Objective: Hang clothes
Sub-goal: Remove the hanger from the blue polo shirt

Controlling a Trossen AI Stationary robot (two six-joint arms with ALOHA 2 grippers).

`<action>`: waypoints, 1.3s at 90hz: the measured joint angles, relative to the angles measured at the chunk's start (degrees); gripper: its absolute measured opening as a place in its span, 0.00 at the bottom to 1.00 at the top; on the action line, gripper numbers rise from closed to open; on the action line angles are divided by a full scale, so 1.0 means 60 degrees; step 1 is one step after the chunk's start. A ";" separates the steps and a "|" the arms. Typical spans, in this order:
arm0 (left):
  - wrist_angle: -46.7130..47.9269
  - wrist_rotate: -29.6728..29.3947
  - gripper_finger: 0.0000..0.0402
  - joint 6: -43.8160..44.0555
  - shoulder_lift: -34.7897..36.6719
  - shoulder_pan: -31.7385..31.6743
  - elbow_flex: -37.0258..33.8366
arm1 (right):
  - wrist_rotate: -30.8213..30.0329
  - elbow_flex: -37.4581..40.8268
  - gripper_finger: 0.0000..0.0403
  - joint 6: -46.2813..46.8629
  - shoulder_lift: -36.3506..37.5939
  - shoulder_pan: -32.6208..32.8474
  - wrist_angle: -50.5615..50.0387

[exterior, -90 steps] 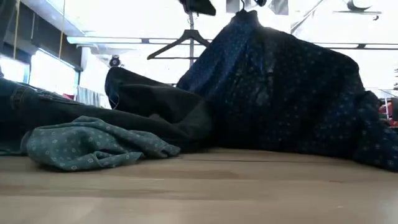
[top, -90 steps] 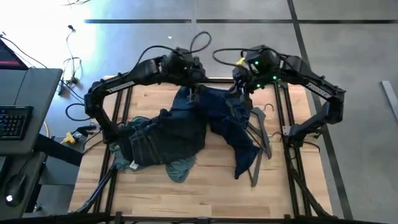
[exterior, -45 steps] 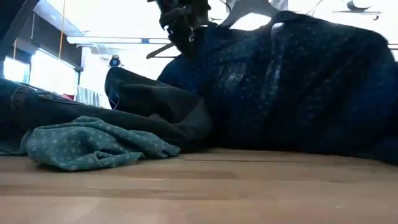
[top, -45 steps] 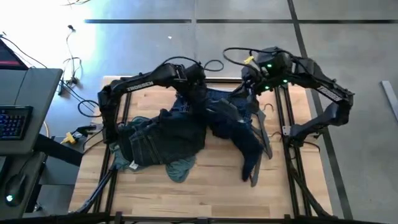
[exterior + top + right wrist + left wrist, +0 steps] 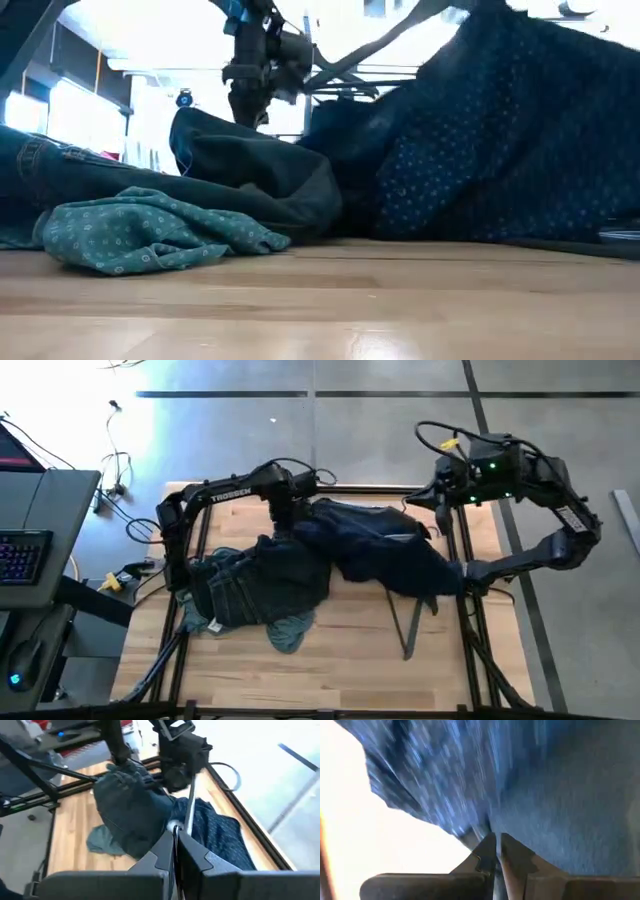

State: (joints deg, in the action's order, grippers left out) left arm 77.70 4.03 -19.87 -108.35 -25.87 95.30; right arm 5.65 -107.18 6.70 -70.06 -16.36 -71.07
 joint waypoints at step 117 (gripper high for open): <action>-0.6225 0.1761 0.33 0.0797 0.1100 0.1533 0.0701 | 0.1097 0.0034 0.00 -0.0841 -0.1348 0.0004 0.0313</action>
State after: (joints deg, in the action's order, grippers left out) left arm 40.35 14.59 -15.09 -101.75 -16.67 99.50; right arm 12.23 -106.98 1.65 -78.15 -16.34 -69.19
